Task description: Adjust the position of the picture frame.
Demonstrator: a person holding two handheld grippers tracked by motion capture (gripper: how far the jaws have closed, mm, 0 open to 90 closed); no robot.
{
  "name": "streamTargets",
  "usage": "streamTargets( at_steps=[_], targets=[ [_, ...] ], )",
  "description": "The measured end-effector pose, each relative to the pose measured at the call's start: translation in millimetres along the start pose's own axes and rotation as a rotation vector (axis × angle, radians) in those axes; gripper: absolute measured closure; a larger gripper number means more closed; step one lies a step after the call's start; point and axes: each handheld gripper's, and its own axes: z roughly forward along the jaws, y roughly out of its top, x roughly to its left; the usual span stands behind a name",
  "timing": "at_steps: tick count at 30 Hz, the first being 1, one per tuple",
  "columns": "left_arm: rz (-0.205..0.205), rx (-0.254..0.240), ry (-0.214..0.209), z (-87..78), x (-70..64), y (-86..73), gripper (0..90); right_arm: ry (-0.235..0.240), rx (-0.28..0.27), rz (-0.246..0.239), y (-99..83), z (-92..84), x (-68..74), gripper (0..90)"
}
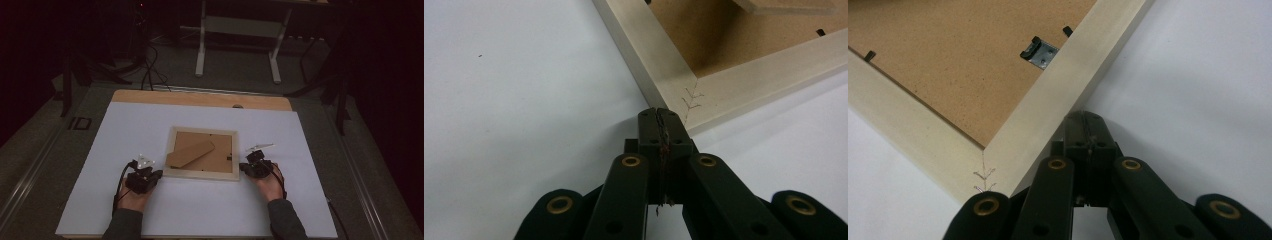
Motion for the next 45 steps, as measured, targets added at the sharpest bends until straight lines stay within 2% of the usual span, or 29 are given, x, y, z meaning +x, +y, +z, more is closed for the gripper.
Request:
streamTargets(
  at_steps=[5, 11, 14, 17, 25, 28, 32, 39, 45],
  targets=[
    [-0.004, 0.002, 0.006, -1.4, 0.1, -1.0, 90.0, -0.009, 0.004, -0.009, 3.7, 2.3, 1.5, 89.9],
    [-0.002, -0.001, 0.018, -2.4, -2.3, -2.6, 90.0, 0.006, -0.001, -0.007, 4.7, 3.6, -0.9, 89.9],
    [0.009, 0.001, 0.038, -2.9, -5.3, -2.9, 90.0, -0.015, 0.003, -0.021, 5.6, 4.0, 1.8, 89.8],
    [-0.001, -0.002, 0.032, -3.2, -5.6, -3.9, 90.0, -0.025, 0.008, -0.034, 7.1, 4.5, 2.3, 89.8],
    [0.01, -0.002, 0.035, -3.0, -5.7, -3.9, 90.0, -0.027, -0.006, -0.037, 5.5, 4.5, 2.3, 89.8],
    [0.001, -0.005, 0.02, -2.8, -3.2, -3.7, 90.0, -0.041, -0.036, -0.052, 0.3, 3.1, 4.0, 86.4],
    [-0.002, -0.01, 0.02, -2.4, -1.5, -3.5, 87.7, -0.048, -0.08, -0.052, -10.7, -4.6, 3.7, 86.4],
    [-0.007, -0.017, 0.021, -3.5, 0.0, -2.6, 83.6, -0.078, -0.163, -0.02, -20.1, -20.9, -1.9, 86.0],
    [-0.017, -0.038, 0.004, -7.5, 4.0, 0.0, 79.1, -0.091, -0.188, -0.023, -20.1, -27.9, -4.3, 84.0]
  ],
)
